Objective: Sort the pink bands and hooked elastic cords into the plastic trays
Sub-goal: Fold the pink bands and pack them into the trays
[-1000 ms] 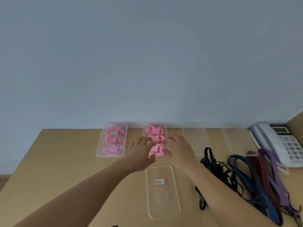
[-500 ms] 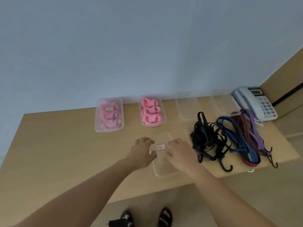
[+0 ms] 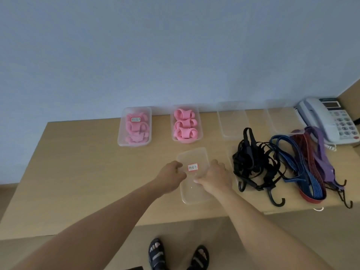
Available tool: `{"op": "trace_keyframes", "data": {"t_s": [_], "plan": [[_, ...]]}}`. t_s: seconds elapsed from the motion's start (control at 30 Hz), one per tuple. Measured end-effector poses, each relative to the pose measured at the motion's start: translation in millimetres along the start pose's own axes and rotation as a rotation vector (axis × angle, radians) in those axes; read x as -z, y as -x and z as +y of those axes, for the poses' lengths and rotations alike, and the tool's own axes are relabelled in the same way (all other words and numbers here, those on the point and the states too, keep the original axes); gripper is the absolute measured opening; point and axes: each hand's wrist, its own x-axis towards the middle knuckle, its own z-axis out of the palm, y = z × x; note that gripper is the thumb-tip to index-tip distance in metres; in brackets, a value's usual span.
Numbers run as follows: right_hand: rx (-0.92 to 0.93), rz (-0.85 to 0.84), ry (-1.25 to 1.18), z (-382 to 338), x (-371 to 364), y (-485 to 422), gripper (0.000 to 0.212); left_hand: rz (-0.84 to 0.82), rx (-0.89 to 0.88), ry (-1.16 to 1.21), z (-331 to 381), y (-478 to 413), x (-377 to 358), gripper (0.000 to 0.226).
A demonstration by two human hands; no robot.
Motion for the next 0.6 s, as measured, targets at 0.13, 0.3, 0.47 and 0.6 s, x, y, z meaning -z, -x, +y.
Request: {"op": "trace_keyframes", "data": {"t_s": [0.13, 0.3, 0.47, 0.6], "plan": [[0.119, -0.074, -0.438, 2.4, 19.7, -2.9, 0.019, 0.058, 0.056, 0.118, 5.5, 5.5, 1.2, 0.057], [0.245, -0.128, -0.827, -13.8, 44.1, -2.1, 0.010, 0.209, 0.038, 0.277, 25.8, 11.1, 13.0, 0.046], [0.261, 0.022, -0.603, -27.0, 65.6, -21.1, 0.019, 0.346, -0.069, 0.253, 49.9, -0.4, 49.0, 0.041], [0.310, 0.131, -0.382, -40.2, 82.2, -49.8, 0.027, 0.379, -0.121, 0.116, 65.0, -28.5, 75.2, 0.046]]}}
